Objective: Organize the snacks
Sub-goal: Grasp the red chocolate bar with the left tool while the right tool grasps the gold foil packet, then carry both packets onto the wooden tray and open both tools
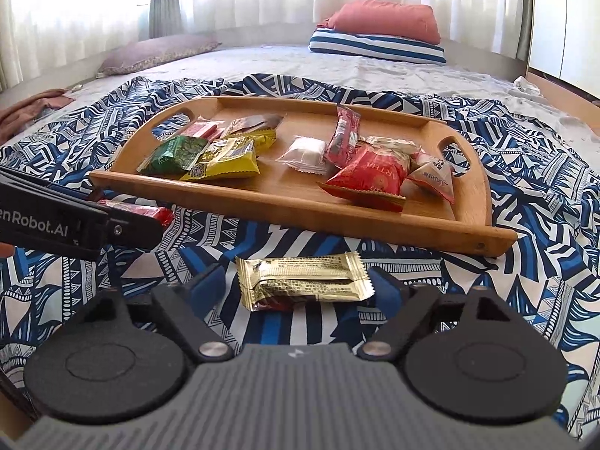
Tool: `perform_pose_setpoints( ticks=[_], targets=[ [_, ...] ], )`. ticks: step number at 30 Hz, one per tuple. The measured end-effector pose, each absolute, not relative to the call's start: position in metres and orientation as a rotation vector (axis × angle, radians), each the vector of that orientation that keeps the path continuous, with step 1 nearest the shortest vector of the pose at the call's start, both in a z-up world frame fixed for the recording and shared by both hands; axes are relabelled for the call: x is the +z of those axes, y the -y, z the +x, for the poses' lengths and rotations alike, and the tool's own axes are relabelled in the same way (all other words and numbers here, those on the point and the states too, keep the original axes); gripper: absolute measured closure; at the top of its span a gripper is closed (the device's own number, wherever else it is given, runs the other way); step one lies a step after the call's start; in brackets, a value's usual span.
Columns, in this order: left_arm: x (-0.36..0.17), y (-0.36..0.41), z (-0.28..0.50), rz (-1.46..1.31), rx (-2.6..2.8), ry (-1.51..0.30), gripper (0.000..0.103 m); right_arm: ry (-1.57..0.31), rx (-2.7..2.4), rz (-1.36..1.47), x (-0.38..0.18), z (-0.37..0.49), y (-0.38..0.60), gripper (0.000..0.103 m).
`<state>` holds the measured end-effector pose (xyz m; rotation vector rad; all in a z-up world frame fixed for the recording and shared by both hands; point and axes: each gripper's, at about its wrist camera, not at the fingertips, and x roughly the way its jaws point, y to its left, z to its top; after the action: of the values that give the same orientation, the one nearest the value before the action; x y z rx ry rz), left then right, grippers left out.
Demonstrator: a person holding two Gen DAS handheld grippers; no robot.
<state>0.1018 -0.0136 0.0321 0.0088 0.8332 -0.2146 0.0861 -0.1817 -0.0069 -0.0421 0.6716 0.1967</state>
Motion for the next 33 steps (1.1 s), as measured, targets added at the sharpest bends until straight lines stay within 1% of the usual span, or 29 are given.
perform_pose_setpoints(
  ticks=[7, 10, 22, 33],
  targets=[
    [0.032, 0.013, 0.099, 0.014, -0.218, -0.829, 0.037, -0.646, 0.186, -0.005, -0.005, 0.079, 0.185, 0.038],
    [0.032, 0.013, 0.099, 0.019, -0.221, -0.824, 0.037, -0.64, 0.18, 0.002, -0.003, 0.078, 0.185, 0.041],
    [0.043, 0.016, 0.098, 0.023, -0.228, -0.786, 0.037, -0.608, 0.163, 0.032, 0.013, 0.072, 0.186, 0.042],
    [0.07, 0.015, 0.12, -0.011, -0.23, -0.724, 0.037, -0.539, 0.121, 0.029, 0.044, 0.088, 0.193, 0.042]
  ],
)
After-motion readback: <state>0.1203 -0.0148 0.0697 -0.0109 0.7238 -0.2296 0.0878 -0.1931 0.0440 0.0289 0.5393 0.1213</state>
